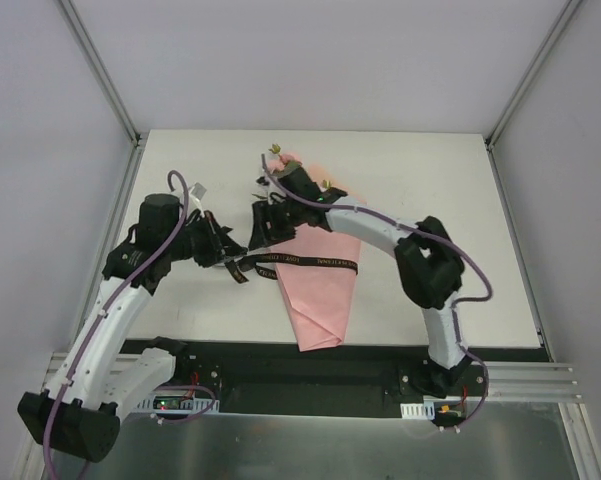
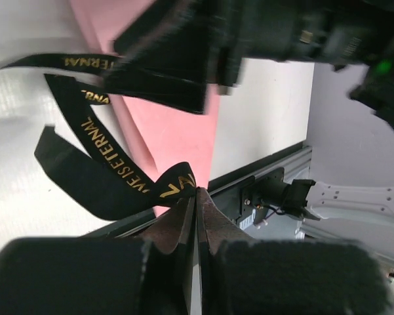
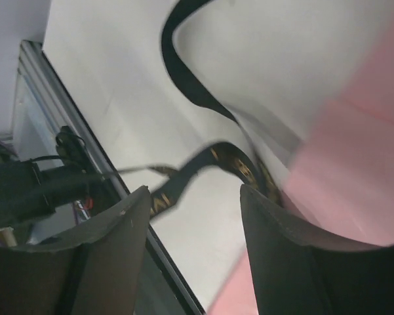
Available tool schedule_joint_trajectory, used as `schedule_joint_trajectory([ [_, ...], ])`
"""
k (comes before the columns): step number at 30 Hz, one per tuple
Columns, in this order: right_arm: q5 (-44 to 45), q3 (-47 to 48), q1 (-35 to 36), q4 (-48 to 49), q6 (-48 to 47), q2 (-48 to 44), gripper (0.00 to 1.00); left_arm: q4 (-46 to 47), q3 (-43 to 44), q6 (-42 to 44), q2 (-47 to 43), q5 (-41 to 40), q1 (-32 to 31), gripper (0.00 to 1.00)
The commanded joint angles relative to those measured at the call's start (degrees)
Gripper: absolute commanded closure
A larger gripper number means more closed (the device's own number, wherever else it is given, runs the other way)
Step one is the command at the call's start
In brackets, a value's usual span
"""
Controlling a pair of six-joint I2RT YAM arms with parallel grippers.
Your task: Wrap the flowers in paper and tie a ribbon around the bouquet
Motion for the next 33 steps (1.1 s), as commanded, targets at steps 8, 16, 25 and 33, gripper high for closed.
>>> schedule_joint_trajectory([
  [8,14.2,-35.1,-12.9,-3.9,-31.9,-37.0,0.43,2.3,23.1,3.9,25.0,0.8,-12.1,1.0],
  [16,26.6,-41.3,-8.0,3.2,-40.2,-34.8,0.4,2.1,34.8,5.0,40.4,7.1,-12.3,1.0],
  [25,29.9,-40.1,-4.7,3.7,-41.6,-28.4,0.41,2.1,39.4,6.7,47.7,10.6,-12.3,1.0],
  [33,37.3,-43.9,-0.6,7.7,-39.4,-31.7,0.79,2.0,40.8,7.4,51.5,11.9,-13.3,1.0],
])
